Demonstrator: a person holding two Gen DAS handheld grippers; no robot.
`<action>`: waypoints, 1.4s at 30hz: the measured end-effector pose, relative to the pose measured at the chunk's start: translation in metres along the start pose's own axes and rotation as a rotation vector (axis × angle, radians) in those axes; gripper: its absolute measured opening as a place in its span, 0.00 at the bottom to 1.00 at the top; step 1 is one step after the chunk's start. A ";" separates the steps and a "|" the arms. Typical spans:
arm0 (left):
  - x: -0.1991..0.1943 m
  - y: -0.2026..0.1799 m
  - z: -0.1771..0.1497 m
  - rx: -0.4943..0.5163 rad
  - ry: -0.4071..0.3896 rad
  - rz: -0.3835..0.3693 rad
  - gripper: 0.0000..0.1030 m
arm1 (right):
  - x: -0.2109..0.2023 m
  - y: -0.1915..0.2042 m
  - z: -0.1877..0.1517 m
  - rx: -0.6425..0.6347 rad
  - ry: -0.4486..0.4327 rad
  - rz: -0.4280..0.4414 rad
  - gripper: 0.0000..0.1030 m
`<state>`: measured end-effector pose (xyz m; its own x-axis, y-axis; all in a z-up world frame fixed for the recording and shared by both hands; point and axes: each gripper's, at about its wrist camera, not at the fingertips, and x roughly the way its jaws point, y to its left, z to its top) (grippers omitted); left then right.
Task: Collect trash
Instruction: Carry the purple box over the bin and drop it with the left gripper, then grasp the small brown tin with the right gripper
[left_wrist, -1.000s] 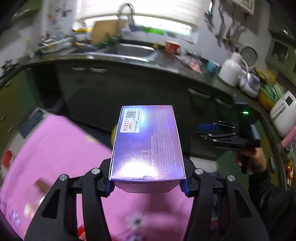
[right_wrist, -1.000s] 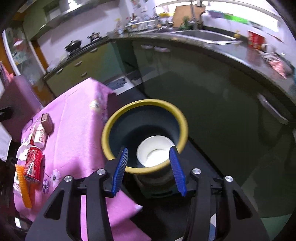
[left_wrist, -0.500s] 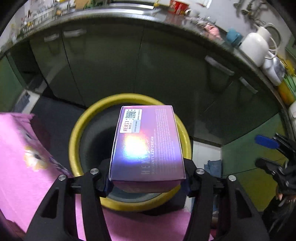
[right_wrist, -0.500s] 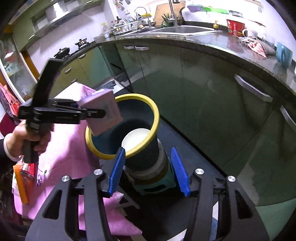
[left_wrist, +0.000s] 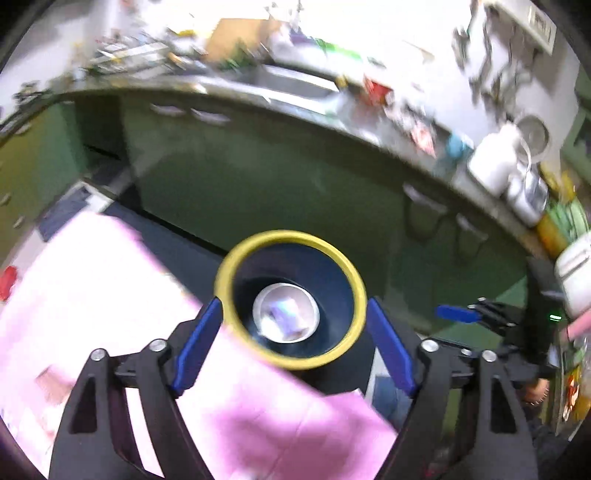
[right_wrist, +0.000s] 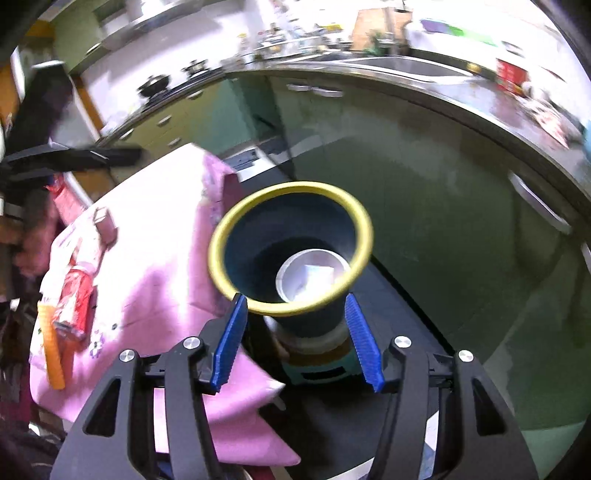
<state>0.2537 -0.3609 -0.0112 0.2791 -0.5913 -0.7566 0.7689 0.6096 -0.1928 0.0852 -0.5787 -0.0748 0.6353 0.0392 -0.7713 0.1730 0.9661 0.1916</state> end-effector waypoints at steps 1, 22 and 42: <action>-0.024 0.011 -0.008 -0.014 -0.032 0.035 0.75 | 0.003 0.009 0.003 -0.020 0.005 0.012 0.54; -0.182 0.280 -0.225 -0.588 -0.490 0.656 0.86 | 0.154 0.307 0.145 -0.351 0.279 0.403 0.54; -0.150 0.290 -0.254 -0.589 -0.411 0.645 0.86 | 0.255 0.352 0.158 -0.362 0.434 0.339 0.46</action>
<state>0.2889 0.0383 -0.1121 0.8123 -0.1201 -0.5708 0.0163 0.9829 -0.1836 0.4270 -0.2689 -0.1084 0.2354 0.3829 -0.8933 -0.2952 0.9039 0.3096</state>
